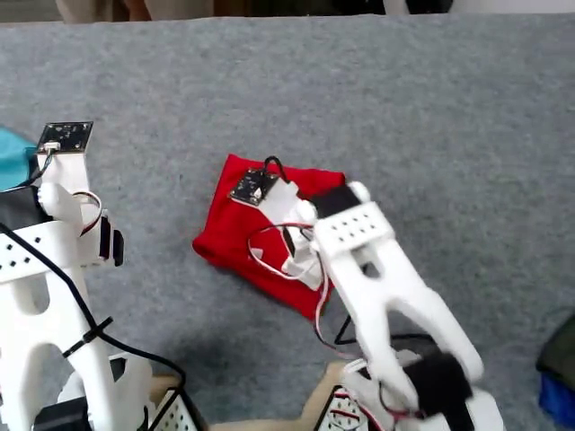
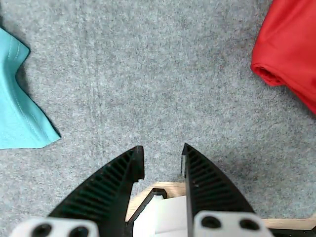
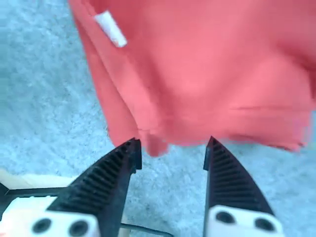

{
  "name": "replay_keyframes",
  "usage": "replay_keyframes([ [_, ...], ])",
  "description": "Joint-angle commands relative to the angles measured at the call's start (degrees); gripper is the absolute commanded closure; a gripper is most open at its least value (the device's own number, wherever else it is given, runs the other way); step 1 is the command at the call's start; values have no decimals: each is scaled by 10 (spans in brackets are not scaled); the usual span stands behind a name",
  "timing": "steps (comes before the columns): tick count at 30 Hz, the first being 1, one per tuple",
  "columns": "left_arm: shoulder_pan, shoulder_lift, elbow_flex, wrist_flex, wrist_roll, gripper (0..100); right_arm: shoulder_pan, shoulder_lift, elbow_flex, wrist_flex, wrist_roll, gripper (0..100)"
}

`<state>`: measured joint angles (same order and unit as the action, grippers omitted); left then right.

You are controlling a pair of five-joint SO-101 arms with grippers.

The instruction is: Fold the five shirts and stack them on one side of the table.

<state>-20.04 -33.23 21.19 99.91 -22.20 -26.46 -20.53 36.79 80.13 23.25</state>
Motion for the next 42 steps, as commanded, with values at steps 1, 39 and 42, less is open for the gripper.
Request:
replay_keyframes([
  [1, 0, -9, -3, -4, -4, 860, -9, -102, -2, 33, 15, 775],
  [39, 241, -8, 56, -106, 166, 860, 197, 347, -467, 84, 113, 753],
  [42, 240, -8, 56, -106, 166, 860, 192, 334, -429, 82, 113, 753],
])
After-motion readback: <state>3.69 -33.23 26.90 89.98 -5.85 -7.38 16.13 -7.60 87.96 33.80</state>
